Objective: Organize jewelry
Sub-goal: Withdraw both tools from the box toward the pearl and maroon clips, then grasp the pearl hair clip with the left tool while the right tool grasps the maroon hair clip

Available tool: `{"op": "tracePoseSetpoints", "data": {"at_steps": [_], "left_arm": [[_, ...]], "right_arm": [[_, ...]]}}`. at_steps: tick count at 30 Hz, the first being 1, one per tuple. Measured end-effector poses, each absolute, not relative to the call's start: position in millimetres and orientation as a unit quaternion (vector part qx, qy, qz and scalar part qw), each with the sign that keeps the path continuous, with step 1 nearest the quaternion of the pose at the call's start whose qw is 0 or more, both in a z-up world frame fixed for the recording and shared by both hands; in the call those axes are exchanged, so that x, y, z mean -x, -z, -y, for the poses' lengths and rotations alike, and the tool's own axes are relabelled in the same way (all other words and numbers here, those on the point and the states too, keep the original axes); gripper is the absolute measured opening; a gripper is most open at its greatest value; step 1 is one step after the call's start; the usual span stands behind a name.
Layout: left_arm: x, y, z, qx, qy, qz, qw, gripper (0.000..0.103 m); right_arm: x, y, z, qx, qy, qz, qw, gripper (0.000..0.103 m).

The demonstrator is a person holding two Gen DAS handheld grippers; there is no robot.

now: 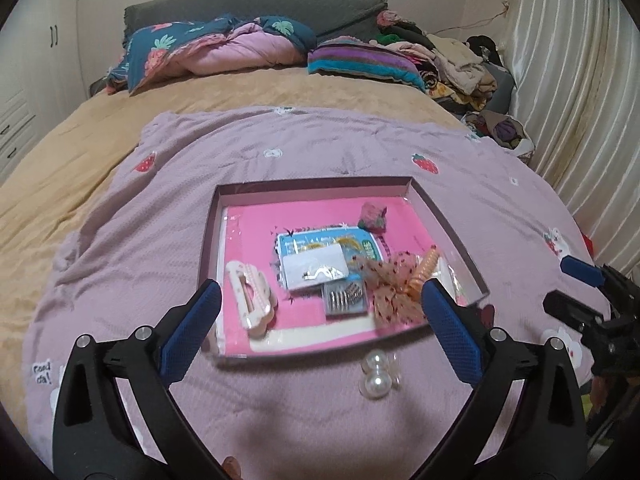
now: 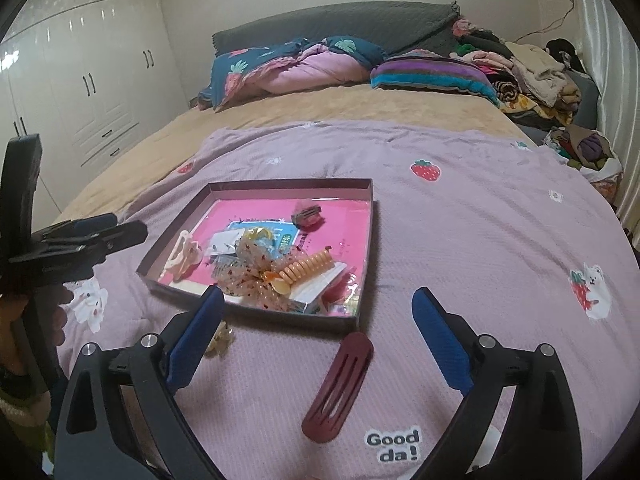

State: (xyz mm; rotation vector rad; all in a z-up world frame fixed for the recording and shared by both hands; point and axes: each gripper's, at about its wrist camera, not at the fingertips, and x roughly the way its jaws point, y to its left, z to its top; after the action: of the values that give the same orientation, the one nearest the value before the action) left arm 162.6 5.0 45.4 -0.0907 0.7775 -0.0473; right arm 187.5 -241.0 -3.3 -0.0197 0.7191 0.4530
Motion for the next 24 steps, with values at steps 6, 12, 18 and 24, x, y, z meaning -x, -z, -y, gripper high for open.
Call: {"op": "tracePoseSetpoints", "data": {"at_steps": [6, 12, 18, 24], "left_arm": [[-148.8, -38.3, -2.7, 0.039, 0.022, -0.386, 0.921, 0.093], [-139.7, -21.3, 1.4, 0.034, 0.028, -0.403, 0.914, 0.093], [-134.7, 6.8, 7.0, 0.035, 0.039, -0.433, 0.9, 0.093], [-135.1, 33.4, 23.1, 0.033, 0.065, -0.461, 0.884, 0.092]], "right_arm": [[-179.4, 8.5, 246.5, 0.012, -0.218, -0.356, 0.909, 0.094], [-172.0, 23.8, 248.5, 0.017, -0.215, -0.372, 0.903, 0.094], [-175.0, 54.3, 251.0, 0.019, -0.208, -0.406, 0.89, 0.094], [-188.7, 89.9, 247.9, 0.019, -0.201, -0.447, 0.872, 0.086]]}}
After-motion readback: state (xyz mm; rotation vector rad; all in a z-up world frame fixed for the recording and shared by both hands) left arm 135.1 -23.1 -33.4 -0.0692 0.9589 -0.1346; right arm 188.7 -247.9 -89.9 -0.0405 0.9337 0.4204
